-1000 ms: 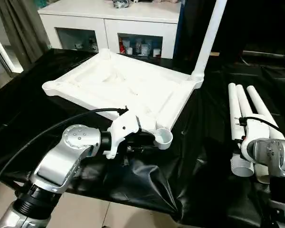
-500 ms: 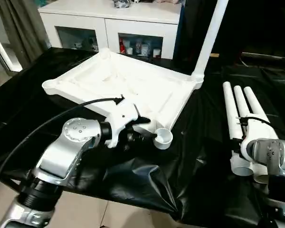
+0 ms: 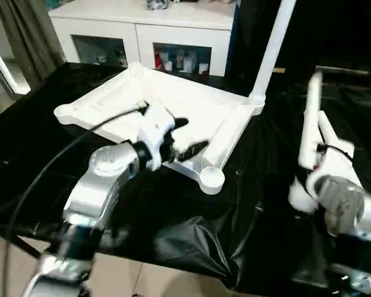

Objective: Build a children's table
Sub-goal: Pick table leg

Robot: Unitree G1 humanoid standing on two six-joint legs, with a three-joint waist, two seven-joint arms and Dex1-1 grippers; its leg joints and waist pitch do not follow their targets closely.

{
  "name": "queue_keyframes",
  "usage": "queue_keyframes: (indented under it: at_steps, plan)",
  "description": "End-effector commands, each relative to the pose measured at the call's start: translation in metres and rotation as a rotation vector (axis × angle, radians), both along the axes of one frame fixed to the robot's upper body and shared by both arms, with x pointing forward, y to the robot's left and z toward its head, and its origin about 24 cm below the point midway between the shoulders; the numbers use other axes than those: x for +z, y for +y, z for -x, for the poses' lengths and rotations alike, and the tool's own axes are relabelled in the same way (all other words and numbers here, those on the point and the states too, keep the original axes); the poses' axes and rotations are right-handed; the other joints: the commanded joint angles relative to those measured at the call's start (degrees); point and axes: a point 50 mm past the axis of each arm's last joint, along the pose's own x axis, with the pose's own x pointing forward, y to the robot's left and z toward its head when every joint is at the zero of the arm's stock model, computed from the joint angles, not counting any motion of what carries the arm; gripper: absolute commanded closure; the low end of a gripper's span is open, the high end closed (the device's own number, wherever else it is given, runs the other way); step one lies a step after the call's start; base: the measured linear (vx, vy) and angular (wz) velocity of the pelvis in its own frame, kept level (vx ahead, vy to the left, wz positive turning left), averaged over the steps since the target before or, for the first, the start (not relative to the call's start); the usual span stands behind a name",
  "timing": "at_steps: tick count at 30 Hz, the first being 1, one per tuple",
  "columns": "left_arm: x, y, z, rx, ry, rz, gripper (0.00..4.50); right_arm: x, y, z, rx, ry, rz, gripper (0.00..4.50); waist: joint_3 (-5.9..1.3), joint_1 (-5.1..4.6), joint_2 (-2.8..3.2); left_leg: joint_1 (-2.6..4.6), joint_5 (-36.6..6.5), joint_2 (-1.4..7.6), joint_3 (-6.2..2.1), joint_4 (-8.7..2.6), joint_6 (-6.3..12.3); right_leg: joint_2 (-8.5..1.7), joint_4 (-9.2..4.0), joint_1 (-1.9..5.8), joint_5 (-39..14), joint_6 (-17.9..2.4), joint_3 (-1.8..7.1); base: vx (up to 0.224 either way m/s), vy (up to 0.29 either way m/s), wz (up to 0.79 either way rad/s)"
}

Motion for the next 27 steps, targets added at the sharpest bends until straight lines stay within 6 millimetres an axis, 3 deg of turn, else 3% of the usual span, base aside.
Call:
queue_keyframes:
  at_steps: [1,4,7,10,12,13,15,25,27]
  plan:
    - [0.011,0.003,-0.007,0.016,0.028,0.09,0.25,0.031,0.004,-0.001,0.024,-0.238,0.029,2.59,-4.08,0.35,-0.72,0.49,-9.01,1.15,-0.61,-3.43,0.67,-2.52,-4.79,2.9,-10.0,-9.79,2.46,0.0,0.0,0.0]
    - [0.026,-0.006,-0.006,-0.13,0.152,0.272,0.05,0.056,0.022,0.003,0.157,-0.479,0.02,2.6,-4.04,0.41,-0.88,0.25,-7.9,1.14,-0.55,-3.35,2.05,-2.49,-4.46,3.13,-9.13,-10.41,2.32,0.0,0.0,0.0]
    - [0.03,-0.011,-0.005,-0.196,0.217,0.306,0.0,0.064,0.033,0.006,0.247,-0.547,0.059,2.6,-3.84,0.35,-0.85,0.25,-7.6,1.05,-0.51,-3.34,3.17,-2.2,-4.72,3.02,-10.18,-10.65,2.25,0.0,0.0,0.0]
    - [0.035,-0.017,-0.011,-0.17,0.239,0.325,0.0,0.067,0.049,0.009,0.363,-0.593,0.112,2.6,-3.73,0.33,-0.85,0.28,-8.87,1.13,-0.58,-3.41,2.86,-2.24,-5.18,3.06,-12.81,-9.96,2.24,0.0,0.0,0.0]
    - [0.039,-0.02,-0.017,-0.142,0.24,0.327,0.0,0.063,0.069,0.011,0.511,-0.606,0.159,2.6,-3.75,0.4,-0.94,0.24,-9.29,1.11,-0.65,-3.44,2.68,-2.31,-5.34,3.15,-13.98,-9.17,2.24,0.0,0.0,0.0]
    - [0.039,-0.02,-0.017,-0.142,0.24,0.327,0.0,0.063,0.069,0.011,0.511,-0.606,0.159,2.6,-3.69,0.43,-1.07,0.17,-9.41,1.06,-0.66,-3.41,2.64,-2.27,-5.46,3.19,-14.41,-8.54,2.24,0.0,0.0,0.0]
    - [0.042,-0.021,-0.02,-0.131,0.257,0.326,0.0,0.051,0.102,0.017,0.743,-0.583,0.251,2.6,-3.77,0.41,-1.45,-0.13,-8.15,1.08,-0.78,-3.38,2.81,-2.36,-5.2,3.43,-13.28,-8.18,2.3,0.0,0.0,0.0]
    - [0.033,-0.024,-0.023,-0.072,0.351,0.395,0.0,0.034,0.127,0.02,0.854,-0.559,0.359,2.6,-3.95,0.84,-1.33,0.17,-6.61,1.6,-0.82,-3.33,3.86,-2.37,-4.64,3.13,-7.91,-11.22,2.37,0.0,0.0,0.0]
    - [0.033,-0.024,-0.025,-0.04,0.365,0.409,0.35,0.032,0.127,0.018,0.835,-0.543,0.413,2.6,-4.01,0.93,-1.54,0.19,-5.7,1.64,-0.75,-3.24,4.31,-2.38,-4.45,3.11,-5.82,-11.77,2.43,0.0,0.0,0.0]
